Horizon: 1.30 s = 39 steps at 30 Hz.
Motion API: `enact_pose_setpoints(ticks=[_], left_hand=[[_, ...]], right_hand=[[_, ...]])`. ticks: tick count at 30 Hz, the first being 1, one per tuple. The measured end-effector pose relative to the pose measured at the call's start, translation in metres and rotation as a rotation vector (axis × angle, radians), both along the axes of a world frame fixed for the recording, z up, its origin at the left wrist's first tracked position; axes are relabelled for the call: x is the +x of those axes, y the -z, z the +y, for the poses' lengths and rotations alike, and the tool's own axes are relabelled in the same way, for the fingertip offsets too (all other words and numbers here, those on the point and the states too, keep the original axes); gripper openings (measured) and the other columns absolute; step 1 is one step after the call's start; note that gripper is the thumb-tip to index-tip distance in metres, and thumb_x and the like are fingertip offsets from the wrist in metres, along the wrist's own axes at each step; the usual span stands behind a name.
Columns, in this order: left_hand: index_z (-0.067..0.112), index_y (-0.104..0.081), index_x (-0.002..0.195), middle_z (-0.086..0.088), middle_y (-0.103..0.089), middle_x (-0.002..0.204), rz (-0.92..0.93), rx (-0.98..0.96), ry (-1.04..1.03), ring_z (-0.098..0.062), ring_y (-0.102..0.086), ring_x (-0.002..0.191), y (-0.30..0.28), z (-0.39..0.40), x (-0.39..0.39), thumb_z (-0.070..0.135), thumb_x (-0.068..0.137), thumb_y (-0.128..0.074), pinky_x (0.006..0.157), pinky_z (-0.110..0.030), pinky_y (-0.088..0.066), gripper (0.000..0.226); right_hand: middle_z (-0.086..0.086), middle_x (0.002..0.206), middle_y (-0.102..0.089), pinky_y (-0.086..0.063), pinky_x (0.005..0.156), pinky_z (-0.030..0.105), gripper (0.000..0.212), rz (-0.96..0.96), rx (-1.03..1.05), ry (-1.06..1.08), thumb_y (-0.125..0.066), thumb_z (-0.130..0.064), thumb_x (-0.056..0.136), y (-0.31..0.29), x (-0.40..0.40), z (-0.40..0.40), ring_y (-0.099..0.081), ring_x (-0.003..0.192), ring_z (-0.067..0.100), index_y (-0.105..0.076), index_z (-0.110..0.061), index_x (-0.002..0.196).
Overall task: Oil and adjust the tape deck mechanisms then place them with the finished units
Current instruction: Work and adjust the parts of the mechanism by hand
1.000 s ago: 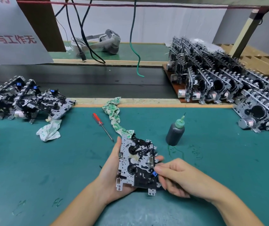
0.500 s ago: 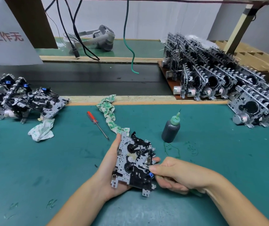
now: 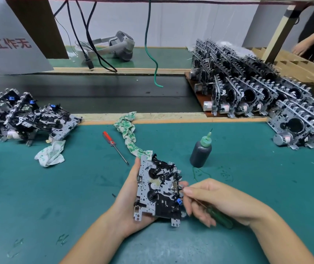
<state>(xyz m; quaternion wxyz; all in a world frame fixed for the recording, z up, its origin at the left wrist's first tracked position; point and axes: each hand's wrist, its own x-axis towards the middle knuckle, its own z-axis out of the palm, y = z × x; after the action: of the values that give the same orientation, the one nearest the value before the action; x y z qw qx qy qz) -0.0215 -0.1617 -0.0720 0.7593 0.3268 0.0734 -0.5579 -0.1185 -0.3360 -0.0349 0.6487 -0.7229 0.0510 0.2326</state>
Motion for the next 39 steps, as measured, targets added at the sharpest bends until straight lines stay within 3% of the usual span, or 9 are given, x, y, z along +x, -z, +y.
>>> enact_pose_setpoints(ticks=[3, 9, 15, 20, 30, 39], left_hand=[[0.001, -0.063, 0.12, -0.027, -0.058, 0.126, -0.015, 0.032, 0.013, -0.036, -0.063, 0.106, -0.001, 0.0, 0.0, 0.073, 0.08, -0.042, 0.094, -0.045, -0.05, 0.085], [0.004, -0.074, 0.101, -0.021, -0.064, 0.12, -0.015, 0.033, -0.004, -0.033, -0.066, 0.102, 0.002, 0.001, 0.002, 0.07, 0.078, -0.044, 0.093, -0.043, -0.047, 0.077], [0.001, -0.068, 0.113, -0.026, -0.06, 0.123, -0.036, 0.075, 0.008, -0.036, -0.064, 0.106, -0.001, 0.001, 0.0, 0.073, 0.08, -0.039, 0.098, -0.044, -0.044, 0.084], [0.0, -0.062, 0.118, -0.03, -0.059, 0.123, -0.049, 0.095, -0.009, -0.038, -0.065, 0.101, -0.007, 0.0, -0.003, 0.071, 0.075, -0.043, 0.099, -0.046, -0.042, 0.085], [0.003, -0.071, 0.108, -0.028, -0.062, 0.118, -0.054, 0.121, -0.018, -0.036, -0.067, 0.098, -0.006, 0.0, -0.003, 0.072, 0.079, -0.042, 0.091, -0.045, -0.048, 0.081], [0.004, -0.076, 0.095, -0.022, -0.067, 0.113, -0.062, 0.128, -0.041, -0.034, -0.069, 0.094, 0.001, -0.003, -0.002, 0.071, 0.08, -0.043, 0.081, -0.042, -0.051, 0.075]], right_hand=[[0.001, 0.045, -0.052, -0.025, 0.038, 0.012, 0.04, 0.012, -0.039, 0.011, -0.041, -0.03, 0.099, 0.002, -0.001, -0.001, -0.033, 0.032, 0.006, -0.058, -0.016, 0.066], [-0.004, 0.039, -0.037, -0.02, 0.039, 0.018, 0.046, 0.007, -0.077, 0.076, -0.041, -0.036, 0.099, 0.003, 0.001, 0.006, -0.022, 0.036, 0.009, -0.063, -0.019, 0.063], [-0.004, 0.04, -0.045, -0.031, 0.038, 0.017, 0.045, 0.025, -0.073, 0.079, -0.042, -0.033, 0.099, 0.004, 0.0, 0.01, -0.037, 0.034, 0.007, -0.053, -0.016, 0.059], [-0.005, 0.036, -0.041, -0.023, 0.037, 0.02, 0.045, 0.047, -0.083, 0.056, -0.043, -0.034, 0.099, 0.006, -0.001, 0.01, -0.031, 0.028, 0.006, -0.052, -0.019, 0.057], [-0.007, 0.029, -0.035, -0.027, 0.038, 0.014, 0.066, 0.075, -0.103, 0.026, -0.039, -0.033, 0.101, 0.005, 0.001, 0.015, -0.028, 0.027, 0.007, -0.05, -0.022, 0.037], [-0.002, 0.027, -0.025, -0.016, 0.031, 0.015, 0.062, 0.165, -0.091, -0.048, -0.036, -0.036, 0.101, 0.003, 0.003, 0.012, -0.018, 0.023, 0.008, -0.039, -0.017, 0.042]])
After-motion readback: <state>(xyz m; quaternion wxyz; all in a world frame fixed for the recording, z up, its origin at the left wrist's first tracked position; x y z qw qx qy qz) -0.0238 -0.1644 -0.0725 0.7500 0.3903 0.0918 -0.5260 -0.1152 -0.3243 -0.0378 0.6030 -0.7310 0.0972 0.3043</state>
